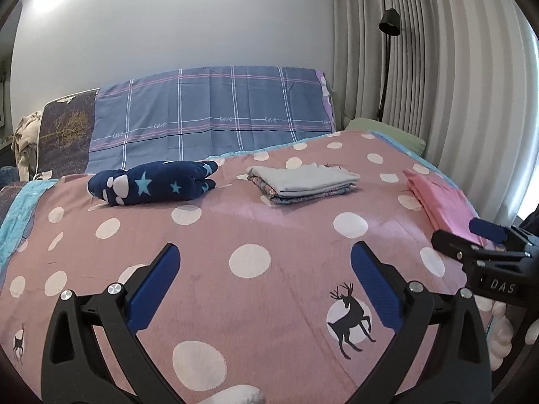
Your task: Fold small clothes
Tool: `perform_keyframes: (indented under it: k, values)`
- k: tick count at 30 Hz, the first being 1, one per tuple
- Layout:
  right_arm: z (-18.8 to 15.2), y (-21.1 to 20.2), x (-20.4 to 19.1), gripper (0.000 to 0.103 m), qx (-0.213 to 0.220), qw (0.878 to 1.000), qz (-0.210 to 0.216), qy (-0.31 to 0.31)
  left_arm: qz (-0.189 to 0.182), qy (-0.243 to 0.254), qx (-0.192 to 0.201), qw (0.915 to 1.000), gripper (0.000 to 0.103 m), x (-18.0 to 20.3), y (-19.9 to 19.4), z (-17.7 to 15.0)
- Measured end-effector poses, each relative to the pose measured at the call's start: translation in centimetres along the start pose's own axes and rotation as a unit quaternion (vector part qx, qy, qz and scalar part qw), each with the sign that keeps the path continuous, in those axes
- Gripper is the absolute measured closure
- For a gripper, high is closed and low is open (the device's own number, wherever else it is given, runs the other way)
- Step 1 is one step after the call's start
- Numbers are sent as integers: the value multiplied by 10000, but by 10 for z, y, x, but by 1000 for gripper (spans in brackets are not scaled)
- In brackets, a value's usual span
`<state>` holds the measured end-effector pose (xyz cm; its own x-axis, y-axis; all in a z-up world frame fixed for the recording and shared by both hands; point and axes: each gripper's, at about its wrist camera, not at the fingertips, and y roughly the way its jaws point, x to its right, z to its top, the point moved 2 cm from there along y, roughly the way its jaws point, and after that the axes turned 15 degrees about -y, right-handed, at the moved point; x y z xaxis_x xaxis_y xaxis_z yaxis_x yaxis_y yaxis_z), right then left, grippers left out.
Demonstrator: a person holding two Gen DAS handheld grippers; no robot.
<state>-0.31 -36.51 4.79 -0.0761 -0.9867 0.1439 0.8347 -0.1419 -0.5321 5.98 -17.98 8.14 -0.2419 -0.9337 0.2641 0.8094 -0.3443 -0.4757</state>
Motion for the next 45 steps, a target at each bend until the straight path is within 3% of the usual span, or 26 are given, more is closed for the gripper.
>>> perform_keyframes:
  k: [10,45]
  values:
    - [3,-3,-5,6,34,10000,9,-87,52,36,-309,9995,1,4,7,-8]
    - [0,18,-5,6,-187,9997,33,-167,157,142,-416,9989,1,6,17,-17]
